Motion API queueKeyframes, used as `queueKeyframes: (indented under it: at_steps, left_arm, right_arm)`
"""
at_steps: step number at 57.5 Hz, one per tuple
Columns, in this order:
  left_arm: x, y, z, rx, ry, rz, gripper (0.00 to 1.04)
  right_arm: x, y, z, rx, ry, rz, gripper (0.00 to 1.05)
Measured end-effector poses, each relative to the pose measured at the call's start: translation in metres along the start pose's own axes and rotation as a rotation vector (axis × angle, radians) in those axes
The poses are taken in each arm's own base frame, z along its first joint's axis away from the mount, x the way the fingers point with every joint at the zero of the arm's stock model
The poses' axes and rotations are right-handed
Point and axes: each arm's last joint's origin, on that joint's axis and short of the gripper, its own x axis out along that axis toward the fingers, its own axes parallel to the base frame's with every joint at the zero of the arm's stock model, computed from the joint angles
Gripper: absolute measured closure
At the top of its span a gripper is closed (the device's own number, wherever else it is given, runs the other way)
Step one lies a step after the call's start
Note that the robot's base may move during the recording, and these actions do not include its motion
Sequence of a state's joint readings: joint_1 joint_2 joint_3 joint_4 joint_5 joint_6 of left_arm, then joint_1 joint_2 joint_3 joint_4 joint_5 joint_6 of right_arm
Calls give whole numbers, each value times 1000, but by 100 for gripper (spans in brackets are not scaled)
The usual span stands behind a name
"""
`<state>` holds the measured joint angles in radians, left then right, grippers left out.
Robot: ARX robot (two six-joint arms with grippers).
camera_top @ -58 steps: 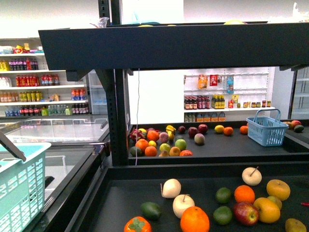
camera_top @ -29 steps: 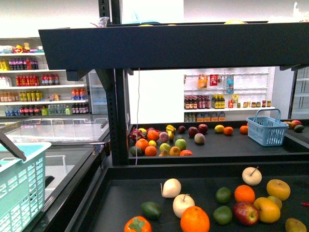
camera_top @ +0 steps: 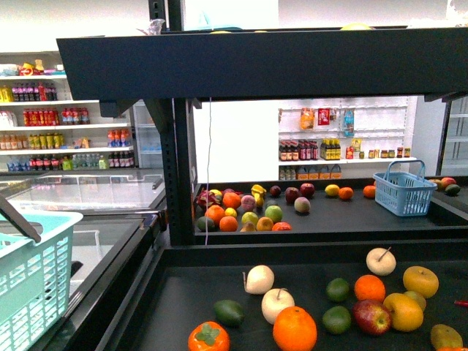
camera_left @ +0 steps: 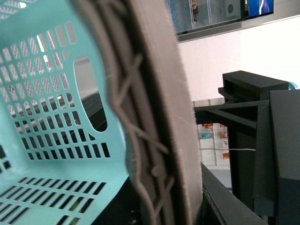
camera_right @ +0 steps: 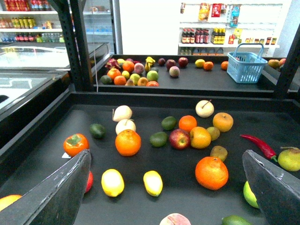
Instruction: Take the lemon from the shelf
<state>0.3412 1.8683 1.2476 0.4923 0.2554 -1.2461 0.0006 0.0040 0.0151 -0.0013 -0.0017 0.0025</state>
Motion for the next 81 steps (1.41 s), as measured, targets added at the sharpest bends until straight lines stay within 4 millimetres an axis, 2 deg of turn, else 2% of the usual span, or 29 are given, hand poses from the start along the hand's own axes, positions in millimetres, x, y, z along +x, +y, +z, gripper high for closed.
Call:
queueKeyframes:
  at_steps: [11,16,27,34,40,46,54,62,72,81]
  left_arm:
    - [-19,-18,-13,101,78,-47,93]
    - [-29,-36,-26,178,171,-113,97]
    - [-46,-68,-48,289,293,-215,97]
    - [-58,-84,-71,349,427,-320,97]
    - [-62,-87,-94,366,530,-355,97]
    - [-67,-85,-133,372,673,-386,97]
    - [-72,-92,-166,409,762,-438,97]
    - [-69,-93,-201,422,848,-470,97]
    - [-64,-96,-235,424,916,-498,97]
    - [-62,-104,-256,425,942,-536,97]
  right_arm:
    - [0,0,0,0,0,0,7]
    - [0,0,0,0,0,0,7]
    - [0,0,0,0,0,0,7]
    - [0,0,0,0,0,0,7]
    - [0,0,0,0,0,0,7]
    - [0,0,0,0,0,0,7]
    - [0,0,0,0,0,0,7]
    - [0,0,0,0,0,0,7]
    - [0,0,0,0,0,-1,7]
    - [0,0,0,0,0,-1,7]
